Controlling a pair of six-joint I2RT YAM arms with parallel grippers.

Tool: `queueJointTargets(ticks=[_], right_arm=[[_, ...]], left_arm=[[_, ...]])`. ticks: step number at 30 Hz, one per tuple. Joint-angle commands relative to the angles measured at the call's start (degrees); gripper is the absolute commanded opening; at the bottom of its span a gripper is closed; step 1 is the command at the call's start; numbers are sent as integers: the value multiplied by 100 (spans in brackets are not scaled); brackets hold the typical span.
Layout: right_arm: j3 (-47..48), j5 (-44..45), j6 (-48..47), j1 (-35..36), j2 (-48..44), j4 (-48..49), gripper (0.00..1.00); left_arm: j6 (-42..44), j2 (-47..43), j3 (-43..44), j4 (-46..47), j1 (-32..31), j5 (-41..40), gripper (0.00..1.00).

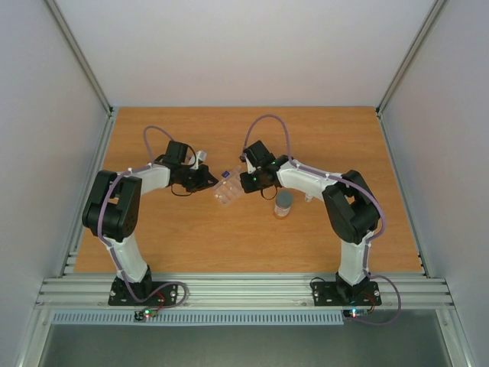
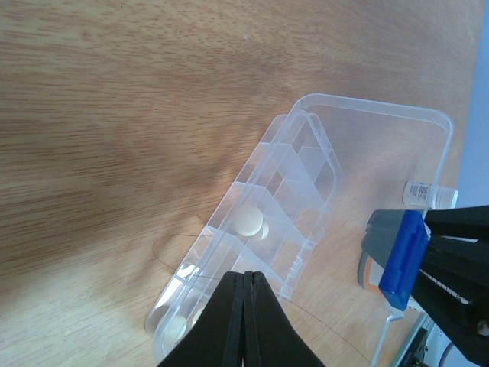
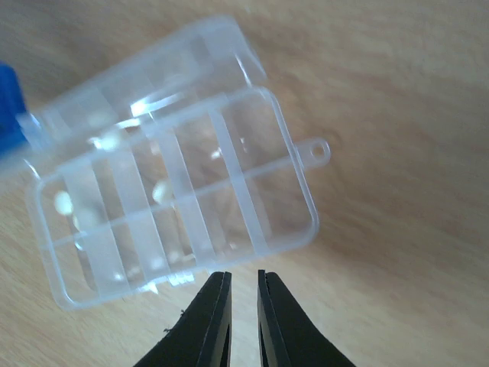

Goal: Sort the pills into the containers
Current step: Close the pill container at the center of the board.

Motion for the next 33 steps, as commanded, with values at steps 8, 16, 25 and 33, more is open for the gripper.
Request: queueJointTargets(ticks=[8, 16, 25, 33], right_arm=[[-533, -24, 141, 23, -249, 100, 11], [-282, -139, 99, 26, 222, 163, 11], [-59, -167, 58, 19, 480, 177, 11], [107, -208, 19, 16, 573, 130, 11]], left_arm=[[63, -227, 97, 63, -82, 13, 1], [92, -196, 115, 24, -142, 31, 1], [120, -151, 162, -1, -184, 62, 1], [120, -81, 176, 6, -315, 77, 1]])
